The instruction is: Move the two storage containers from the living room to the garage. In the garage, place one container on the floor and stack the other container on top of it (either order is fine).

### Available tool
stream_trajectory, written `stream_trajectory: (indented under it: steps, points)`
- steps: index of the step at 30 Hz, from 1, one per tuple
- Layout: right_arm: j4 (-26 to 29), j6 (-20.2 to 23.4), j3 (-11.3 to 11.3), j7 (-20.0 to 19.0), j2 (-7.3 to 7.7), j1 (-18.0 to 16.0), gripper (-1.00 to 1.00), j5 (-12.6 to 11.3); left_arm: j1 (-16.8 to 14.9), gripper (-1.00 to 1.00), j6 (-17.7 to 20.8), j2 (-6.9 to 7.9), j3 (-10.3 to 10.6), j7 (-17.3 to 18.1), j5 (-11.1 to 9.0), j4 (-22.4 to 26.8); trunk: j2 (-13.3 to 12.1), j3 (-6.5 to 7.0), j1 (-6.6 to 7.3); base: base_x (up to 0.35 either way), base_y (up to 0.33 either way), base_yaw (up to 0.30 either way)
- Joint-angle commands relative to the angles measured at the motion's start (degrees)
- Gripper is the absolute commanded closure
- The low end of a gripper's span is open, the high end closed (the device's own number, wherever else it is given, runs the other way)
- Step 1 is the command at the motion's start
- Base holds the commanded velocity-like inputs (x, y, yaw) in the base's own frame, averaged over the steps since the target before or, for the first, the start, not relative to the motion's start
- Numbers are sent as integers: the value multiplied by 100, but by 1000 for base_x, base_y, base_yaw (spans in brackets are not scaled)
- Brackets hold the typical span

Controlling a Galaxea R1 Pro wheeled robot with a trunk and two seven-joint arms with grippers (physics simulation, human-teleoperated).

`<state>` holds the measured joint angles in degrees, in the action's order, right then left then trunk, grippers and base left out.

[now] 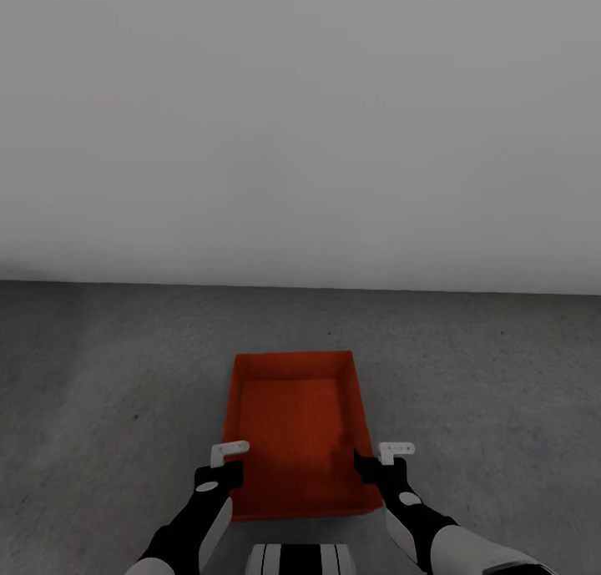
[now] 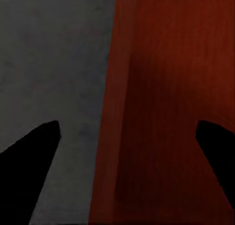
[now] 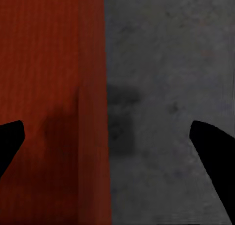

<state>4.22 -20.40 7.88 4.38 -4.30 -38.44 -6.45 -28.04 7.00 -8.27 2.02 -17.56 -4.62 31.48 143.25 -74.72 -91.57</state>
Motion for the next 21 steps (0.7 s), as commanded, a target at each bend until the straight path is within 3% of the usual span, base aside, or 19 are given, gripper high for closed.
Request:
stream_trajectory:
  steps: [1,21]
  points:
    - [-26,220,-32,19,0,-6,-100,-128,0,-100,28,0,23,-34,-46,9,-1,-4,-10,0,0,0]
    - [-28,212,-32,19,0,-6,-100,-128,0,-100,3,-37,21,-56,-48,76,-1,-4,-10,0,0,0]
